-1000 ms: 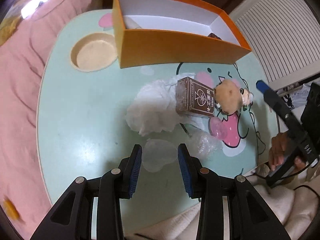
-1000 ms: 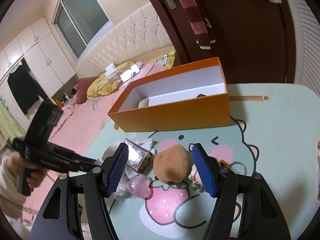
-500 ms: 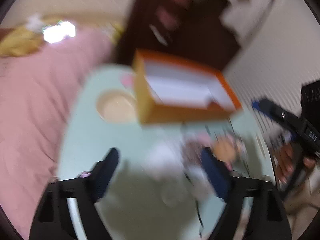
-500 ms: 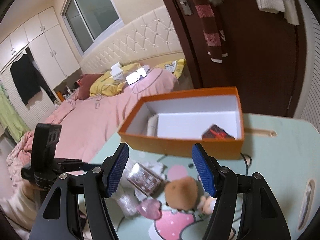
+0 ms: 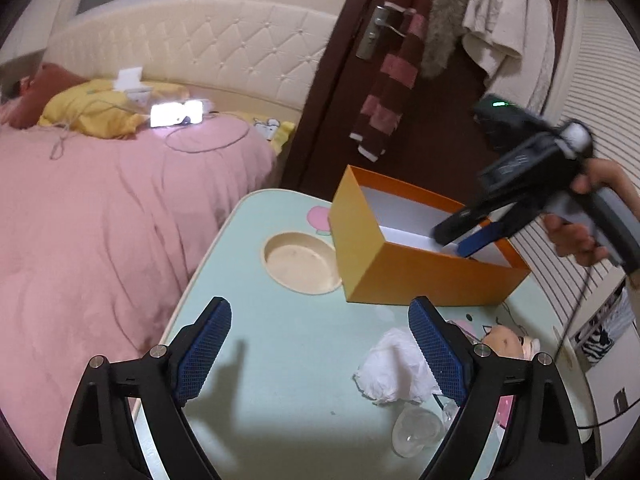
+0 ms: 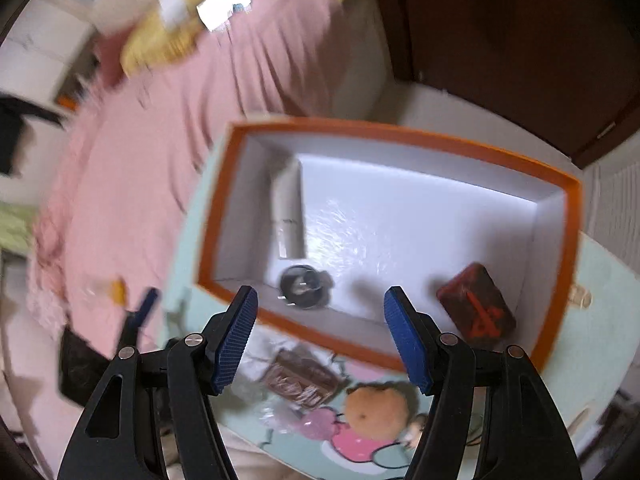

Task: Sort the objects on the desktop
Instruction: 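Reach into the orange box and grasp the small metal cup with the right tool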

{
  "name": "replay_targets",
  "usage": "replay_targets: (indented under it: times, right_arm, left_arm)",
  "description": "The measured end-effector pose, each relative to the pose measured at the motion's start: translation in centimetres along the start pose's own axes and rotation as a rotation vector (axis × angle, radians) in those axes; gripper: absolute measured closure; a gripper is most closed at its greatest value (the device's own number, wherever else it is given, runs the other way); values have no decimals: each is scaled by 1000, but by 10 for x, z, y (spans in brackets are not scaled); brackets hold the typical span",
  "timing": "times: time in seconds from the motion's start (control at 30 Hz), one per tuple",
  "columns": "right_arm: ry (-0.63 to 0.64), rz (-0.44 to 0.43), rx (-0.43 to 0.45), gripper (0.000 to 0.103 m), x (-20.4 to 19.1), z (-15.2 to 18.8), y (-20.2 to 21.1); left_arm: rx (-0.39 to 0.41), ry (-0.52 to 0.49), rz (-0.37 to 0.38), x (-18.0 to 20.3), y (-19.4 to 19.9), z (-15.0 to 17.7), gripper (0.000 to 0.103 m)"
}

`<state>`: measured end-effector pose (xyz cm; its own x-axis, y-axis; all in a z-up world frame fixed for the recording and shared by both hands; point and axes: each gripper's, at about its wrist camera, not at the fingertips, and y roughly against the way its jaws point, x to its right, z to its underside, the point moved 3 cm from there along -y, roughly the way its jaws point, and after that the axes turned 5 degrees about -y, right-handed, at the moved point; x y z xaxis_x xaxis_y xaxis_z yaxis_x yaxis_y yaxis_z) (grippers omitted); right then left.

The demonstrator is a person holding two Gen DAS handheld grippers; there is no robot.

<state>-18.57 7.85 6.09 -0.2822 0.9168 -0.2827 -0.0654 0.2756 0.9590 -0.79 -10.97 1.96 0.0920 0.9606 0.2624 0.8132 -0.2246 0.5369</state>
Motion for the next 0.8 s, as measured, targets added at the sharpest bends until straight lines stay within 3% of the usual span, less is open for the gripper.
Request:
replay_targets:
  times: [0.17,0.27,0.4,0.5,0.67,0.8]
  right_arm:
    - [-4,34,-168,37,-7,-9,-45]
    - [0,27,-223,44,-11,-11,-58]
    - [31,96,-218,53,-13,-10,-64]
    - [83,162,-189,78,-13,-5,-63]
    - [63,146,-141,78,0,-4,-60]
    - [24,77,-95,78,12,0,-47]
  left_arm:
    - [-1,40,34,-5,1,-1,13]
    - [-10,84,55,-13,0,-2,13]
    - [-25,118,67,-20,-1,-3,13]
    - [-28,117,73,-18,-2,-2,13]
    - [-28,98,69,-11,-4,0,13]
    - [-31,92,55,-10,-6,2,13]
